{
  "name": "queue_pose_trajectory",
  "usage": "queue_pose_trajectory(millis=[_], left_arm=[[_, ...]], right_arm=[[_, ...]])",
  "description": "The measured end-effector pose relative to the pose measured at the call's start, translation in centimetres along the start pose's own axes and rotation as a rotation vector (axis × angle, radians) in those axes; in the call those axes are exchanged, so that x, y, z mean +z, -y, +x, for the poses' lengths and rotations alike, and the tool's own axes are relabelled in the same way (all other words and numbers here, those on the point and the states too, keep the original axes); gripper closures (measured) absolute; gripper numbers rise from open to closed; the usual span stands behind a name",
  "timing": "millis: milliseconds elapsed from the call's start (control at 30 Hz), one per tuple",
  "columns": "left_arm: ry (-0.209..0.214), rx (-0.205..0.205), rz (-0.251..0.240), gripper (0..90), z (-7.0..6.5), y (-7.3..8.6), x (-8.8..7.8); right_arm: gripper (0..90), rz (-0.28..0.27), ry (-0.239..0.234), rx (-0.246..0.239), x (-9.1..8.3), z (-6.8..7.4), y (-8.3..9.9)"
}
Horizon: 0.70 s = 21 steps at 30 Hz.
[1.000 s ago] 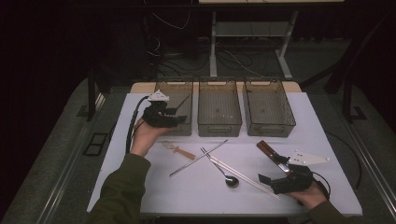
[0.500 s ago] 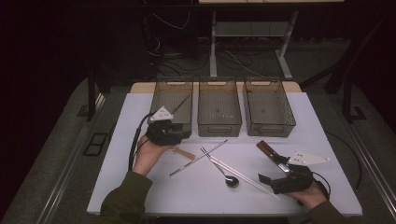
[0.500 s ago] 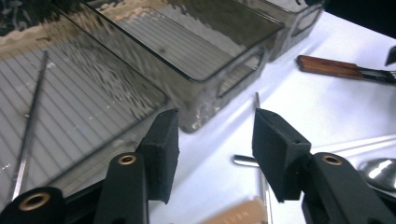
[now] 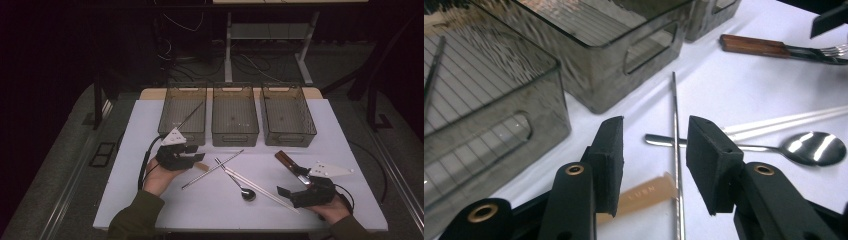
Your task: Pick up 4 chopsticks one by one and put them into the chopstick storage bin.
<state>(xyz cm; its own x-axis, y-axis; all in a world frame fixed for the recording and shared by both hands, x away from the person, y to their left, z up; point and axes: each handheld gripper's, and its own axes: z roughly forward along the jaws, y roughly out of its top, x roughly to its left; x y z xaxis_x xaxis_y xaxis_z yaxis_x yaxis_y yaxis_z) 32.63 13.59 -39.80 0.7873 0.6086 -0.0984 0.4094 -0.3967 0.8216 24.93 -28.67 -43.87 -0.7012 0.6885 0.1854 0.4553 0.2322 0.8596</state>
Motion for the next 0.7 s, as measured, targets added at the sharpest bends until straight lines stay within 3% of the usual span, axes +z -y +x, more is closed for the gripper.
queue_pose_trajectory(millis=[167, 400, 600, 700], left_arm=[[0.018, 0.016, 0.006, 60.0, -0.5, 0.6, -0.1], [0.037, 0.0, 0.004, 64.3, -1.2, 1.7, -0.2], [0.045, 0.014, 0.041, 69.1, -2.0, 2.7, 0.2], [0.036, 0.04, 0.076, 70.8, -2.1, 3.0, 0.7]], right_arm=[[1.3, 0.002, 0.0, -0.003, 0.0, 0.0, 0.0], [1.3, 0.003, 0.004, -0.005, 0.0, 0.0, 0.0], [1.3, 0.006, 0.006, -0.011, 0.0, 0.0, 0.0], [1.3, 0.005, 0.008, -0.01, 0.0, 0.1, 0.0]])
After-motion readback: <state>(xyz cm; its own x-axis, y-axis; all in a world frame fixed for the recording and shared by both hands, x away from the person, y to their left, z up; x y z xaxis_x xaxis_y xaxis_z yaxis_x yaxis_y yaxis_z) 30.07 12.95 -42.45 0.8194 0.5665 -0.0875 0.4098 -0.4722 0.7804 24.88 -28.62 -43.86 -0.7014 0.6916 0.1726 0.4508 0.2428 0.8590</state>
